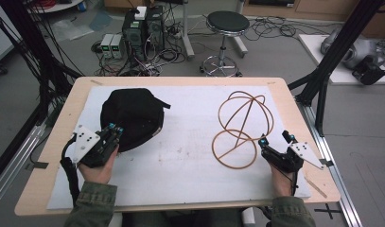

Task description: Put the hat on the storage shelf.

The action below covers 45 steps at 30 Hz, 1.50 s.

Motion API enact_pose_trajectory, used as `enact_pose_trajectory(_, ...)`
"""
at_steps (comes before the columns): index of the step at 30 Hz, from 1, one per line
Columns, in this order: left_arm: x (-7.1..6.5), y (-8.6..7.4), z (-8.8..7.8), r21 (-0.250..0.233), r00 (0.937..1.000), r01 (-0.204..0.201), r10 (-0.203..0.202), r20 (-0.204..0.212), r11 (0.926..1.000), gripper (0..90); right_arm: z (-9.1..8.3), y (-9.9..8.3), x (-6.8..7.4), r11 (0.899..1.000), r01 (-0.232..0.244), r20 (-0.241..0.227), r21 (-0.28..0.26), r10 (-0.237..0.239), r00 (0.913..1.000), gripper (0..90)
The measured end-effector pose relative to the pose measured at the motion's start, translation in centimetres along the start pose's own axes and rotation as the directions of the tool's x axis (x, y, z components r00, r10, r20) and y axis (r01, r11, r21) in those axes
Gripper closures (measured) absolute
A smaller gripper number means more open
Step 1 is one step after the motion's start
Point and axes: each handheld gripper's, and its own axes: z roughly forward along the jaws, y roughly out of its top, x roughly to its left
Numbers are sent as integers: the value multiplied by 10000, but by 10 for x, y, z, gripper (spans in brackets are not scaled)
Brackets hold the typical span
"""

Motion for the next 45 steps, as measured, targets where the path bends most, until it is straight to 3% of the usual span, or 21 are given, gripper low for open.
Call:
enact_pose_trajectory(12,-10,18,11,-1022,9982,257,-199,573,9944,873,-2,1,0,9999,-105,-14,-130,105,9999,127)
enact_pose_trajectory(19,-18,29,23,-1080,9955,44,59,949,9941,874,-3,1,-1,9997,-152,-18,-193,152,9999,127)
enact_pose_trajectory(26,-24,40,40,-1295,9887,-101,293,1470,9915,874,-3,1,-1,9997,-211,24,-134,211,9998,127)
enact_pose_trajectory(35,-36,46,60,-1336,9745,-183,476,2192,9909,874,-3,1,-1,9999,-105,2,-135,105,9999,127)
enact_pose_trajectory(40,-43,51,69,-1555,9617,-128,547,2685,9878,874,-2,1,-2,9998,-94,-14,-164,94,10000,127)
enact_pose_trajectory(45,-49,56,78,-1764,9442,29,554,3247,9843,874,-2,1,-2,9999,-16,-42,-147,15,10000,127)
